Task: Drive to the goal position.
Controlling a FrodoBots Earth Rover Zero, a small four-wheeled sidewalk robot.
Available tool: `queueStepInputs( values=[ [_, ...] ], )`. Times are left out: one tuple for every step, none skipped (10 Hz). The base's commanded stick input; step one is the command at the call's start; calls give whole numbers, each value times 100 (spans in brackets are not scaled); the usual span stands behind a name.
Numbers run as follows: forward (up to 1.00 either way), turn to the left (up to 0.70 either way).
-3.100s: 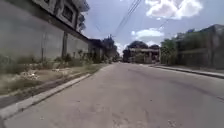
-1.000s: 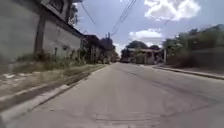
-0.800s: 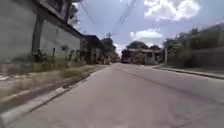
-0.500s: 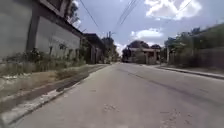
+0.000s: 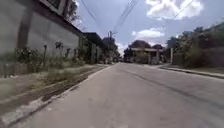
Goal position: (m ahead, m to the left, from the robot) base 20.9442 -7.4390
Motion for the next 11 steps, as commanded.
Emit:
queueStepInputs(
  values=[
    [100,-33],
    [100,-6],
    [100,-3],
    [100,-3],
    [100,-3],
    [100,-3],
    [100,-3],
    [100,-2],
    [100,-8],
    [100,-13],
    [100,-2]
  ],
)
